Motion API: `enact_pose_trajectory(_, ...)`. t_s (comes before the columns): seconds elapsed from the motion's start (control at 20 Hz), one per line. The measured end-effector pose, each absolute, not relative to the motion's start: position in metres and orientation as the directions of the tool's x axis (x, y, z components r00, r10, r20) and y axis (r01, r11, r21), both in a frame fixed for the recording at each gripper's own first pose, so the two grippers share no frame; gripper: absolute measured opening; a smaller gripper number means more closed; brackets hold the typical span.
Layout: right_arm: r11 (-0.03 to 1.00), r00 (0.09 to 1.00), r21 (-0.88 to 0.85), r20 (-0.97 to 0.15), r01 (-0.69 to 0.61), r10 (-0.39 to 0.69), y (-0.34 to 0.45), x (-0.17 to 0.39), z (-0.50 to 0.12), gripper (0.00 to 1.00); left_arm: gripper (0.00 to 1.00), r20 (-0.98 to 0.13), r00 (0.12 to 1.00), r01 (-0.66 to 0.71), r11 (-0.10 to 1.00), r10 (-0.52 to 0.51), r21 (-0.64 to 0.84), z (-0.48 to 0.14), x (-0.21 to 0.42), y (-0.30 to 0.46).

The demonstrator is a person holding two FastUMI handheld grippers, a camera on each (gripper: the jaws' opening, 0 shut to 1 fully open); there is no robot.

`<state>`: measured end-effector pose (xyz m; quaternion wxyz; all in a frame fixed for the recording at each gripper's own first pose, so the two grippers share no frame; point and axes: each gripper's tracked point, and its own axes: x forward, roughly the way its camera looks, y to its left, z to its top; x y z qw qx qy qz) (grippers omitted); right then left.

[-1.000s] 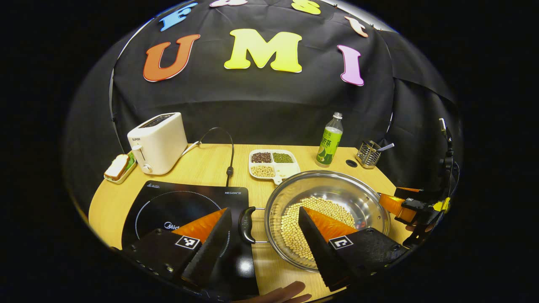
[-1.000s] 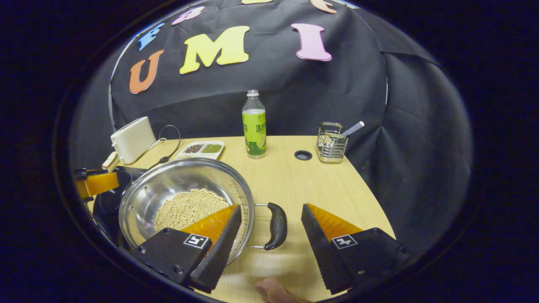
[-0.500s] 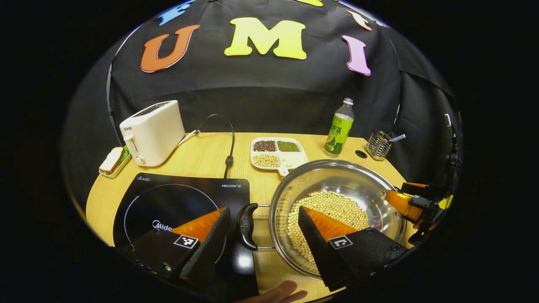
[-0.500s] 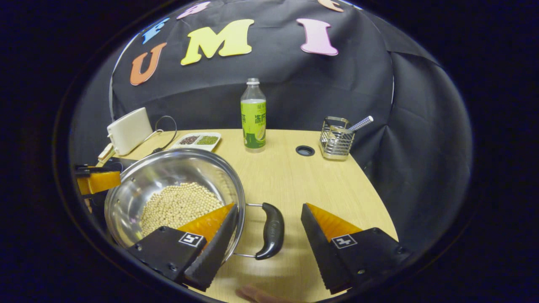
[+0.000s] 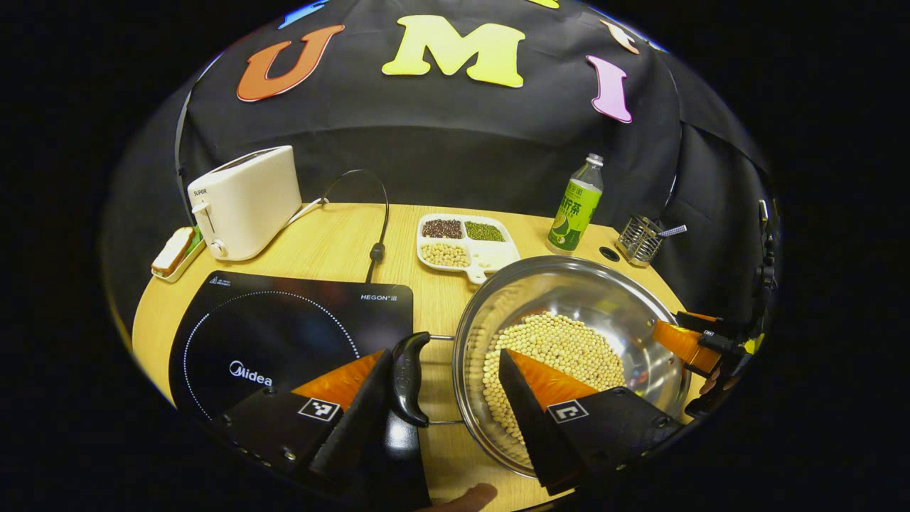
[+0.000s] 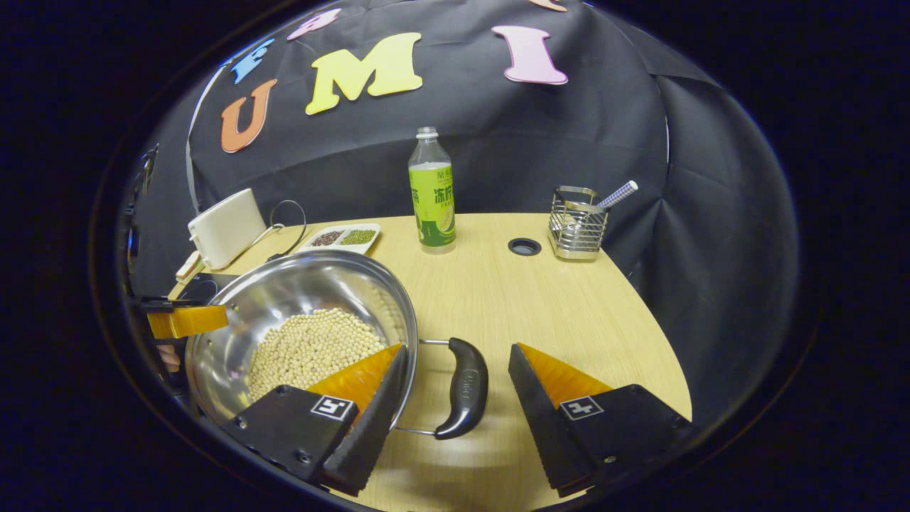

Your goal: First push the handle of the pot to place it horizontally, then grasp the pot with both hands and set it on the induction cooktop.

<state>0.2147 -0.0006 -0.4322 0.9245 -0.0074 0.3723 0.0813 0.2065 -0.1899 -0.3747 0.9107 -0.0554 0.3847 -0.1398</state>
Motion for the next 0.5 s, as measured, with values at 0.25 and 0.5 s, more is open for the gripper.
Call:
enact_pose_trajectory(0.25,0.988,0.684,0.079,-0.714,-0.130,0.147,0.006,0.207,-0.436,0.77,0.61,-0.689,0.669,0.202,0.960,-0.279,-0.192,-0.379,0.206,-0.183)
enact_pose_trajectory(0.5,0.993,0.665,0.040,-0.740,-0.107,0.102,0.003,0.197,-0.432,0.66,0.57,-0.693,0.660,0.224,0.956,-0.291,-0.188,-0.376,0.202,-0.185)
